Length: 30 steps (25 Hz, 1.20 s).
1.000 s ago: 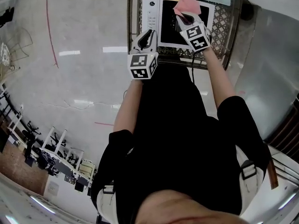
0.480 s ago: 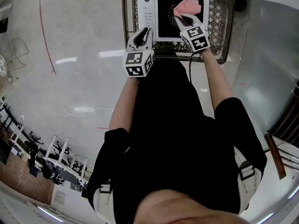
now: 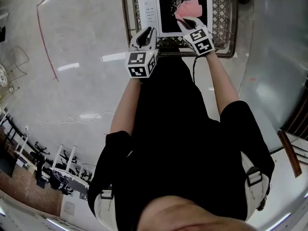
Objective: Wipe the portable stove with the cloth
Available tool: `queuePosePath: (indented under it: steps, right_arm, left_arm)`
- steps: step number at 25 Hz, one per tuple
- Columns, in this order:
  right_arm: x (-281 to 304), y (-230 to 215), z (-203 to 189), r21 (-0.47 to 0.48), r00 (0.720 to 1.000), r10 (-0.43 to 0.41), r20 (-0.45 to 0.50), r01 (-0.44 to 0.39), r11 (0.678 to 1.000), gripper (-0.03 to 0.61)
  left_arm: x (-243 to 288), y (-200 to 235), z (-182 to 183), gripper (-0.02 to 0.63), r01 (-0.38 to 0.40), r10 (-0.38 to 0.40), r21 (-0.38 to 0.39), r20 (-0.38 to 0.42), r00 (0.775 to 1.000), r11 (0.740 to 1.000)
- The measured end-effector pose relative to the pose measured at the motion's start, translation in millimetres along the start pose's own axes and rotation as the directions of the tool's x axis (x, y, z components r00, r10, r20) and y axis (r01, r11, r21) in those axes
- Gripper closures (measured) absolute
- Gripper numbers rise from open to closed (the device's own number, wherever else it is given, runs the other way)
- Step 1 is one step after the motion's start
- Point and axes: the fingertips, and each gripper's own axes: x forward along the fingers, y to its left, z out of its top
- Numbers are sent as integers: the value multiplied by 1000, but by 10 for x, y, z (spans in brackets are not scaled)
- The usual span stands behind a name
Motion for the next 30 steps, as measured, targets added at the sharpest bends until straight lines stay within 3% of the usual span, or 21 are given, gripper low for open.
queuePosePath:
  steps: [7, 21, 27, 30]
  right_arm:
    - [-100, 68, -131, 65, 999, -48, 20, 47, 997, 549]
    - [-184, 558, -377, 100, 996, -93, 15, 91, 991, 549]
    - [-261, 710, -272, 47, 991, -137, 7, 136, 990, 549]
    - [-387, 620, -32, 58, 981, -185, 63, 181, 982, 549]
  left_arm:
    - [-82, -62, -92, 568, 36, -36, 26, -9, 999, 999]
    - [-443, -131, -272, 567, 97, -98, 71, 1, 995, 993]
    - [-663, -93, -208, 568, 132, -134, 79, 20, 991, 988]
    - [-645, -29, -116, 568, 129, -132, 67, 38, 990, 989]
